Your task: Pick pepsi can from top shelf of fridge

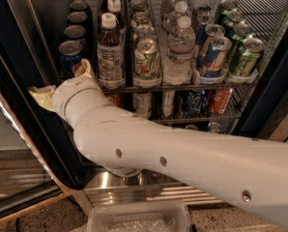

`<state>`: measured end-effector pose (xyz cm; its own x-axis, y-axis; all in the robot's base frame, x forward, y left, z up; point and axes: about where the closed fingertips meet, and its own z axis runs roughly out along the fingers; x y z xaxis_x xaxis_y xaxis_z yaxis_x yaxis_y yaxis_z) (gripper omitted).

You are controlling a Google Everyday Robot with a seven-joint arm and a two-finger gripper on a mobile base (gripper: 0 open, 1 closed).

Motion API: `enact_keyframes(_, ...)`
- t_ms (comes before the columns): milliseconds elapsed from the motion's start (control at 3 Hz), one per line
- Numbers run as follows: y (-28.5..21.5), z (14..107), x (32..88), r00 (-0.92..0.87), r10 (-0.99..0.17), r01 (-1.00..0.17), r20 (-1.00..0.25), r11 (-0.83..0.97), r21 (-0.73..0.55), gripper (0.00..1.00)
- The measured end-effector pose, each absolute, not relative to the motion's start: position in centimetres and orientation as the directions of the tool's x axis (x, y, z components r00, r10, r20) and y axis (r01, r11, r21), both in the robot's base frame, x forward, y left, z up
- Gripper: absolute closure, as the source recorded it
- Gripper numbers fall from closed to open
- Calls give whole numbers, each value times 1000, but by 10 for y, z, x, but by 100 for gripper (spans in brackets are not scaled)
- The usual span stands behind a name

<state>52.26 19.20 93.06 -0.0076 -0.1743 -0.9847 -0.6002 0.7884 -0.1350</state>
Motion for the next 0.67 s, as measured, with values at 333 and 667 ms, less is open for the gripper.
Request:
enact_keyframes(333, 194, 931, 532, 0, -156, -565, -988, 815, -129, 24)
enact_keyframes(667, 187, 933, 535, 5, -150, -518, -989, 846, -131, 26)
